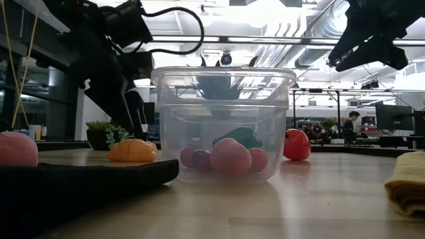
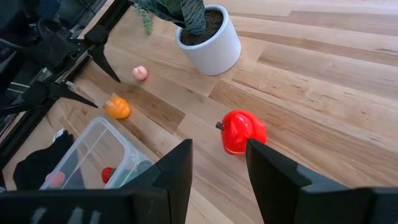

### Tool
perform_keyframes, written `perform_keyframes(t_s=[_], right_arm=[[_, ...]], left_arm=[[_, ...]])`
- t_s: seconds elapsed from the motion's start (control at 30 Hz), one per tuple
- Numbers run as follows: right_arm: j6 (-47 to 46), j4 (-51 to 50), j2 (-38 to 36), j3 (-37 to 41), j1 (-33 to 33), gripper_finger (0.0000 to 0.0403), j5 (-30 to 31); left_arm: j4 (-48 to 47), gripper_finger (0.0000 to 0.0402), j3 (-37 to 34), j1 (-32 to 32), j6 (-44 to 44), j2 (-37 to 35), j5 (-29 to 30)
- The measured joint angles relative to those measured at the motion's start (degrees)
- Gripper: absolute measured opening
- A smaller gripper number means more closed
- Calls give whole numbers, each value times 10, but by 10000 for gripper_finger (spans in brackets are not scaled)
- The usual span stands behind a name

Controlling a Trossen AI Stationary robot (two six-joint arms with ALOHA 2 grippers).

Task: Pick and placing Produce into tupperware
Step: Put the croissant into the transparent container

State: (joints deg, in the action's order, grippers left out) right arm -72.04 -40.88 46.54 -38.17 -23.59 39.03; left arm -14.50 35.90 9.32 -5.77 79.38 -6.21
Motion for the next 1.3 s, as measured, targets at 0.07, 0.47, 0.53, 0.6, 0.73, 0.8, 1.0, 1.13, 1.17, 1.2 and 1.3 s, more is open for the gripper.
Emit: perform_keyframes(t_s=[0.07,0.47,0.53,0.6,0.73,0.8,1.0,1.13,1.17,1.2,1.3], right_arm=[[-1,0,0,0,0,141,0],[-1,0,0,0,0,141,0],[-1,0,0,0,0,141,0],[-1,0,0,0,0,141,0],[0,0,0,0,0,141,0],[0,0,0,0,0,141,0],[0,-1,0,0,0,141,0],[0,-1,0,0,0,141,0],[0,-1,0,0,0,141,0],[0,-1,0,0,0,141,0],[0,-1,0,0,0,141,0]], left_arm=[[-1,316,0,0,0,5,-2],[0,311,0,0,18,8,-19],[0,312,0,0,24,8,-20],[0,310,0,0,25,8,-20],[0,308,0,0,26,8,-20],[2,309,0,0,28,11,-24],[12,306,0,0,26,38,-23],[15,303,0,0,21,47,-19],[15,303,0,0,23,47,-19],[16,303,0,0,24,47,-20],[19,303,0,0,24,53,-24]])
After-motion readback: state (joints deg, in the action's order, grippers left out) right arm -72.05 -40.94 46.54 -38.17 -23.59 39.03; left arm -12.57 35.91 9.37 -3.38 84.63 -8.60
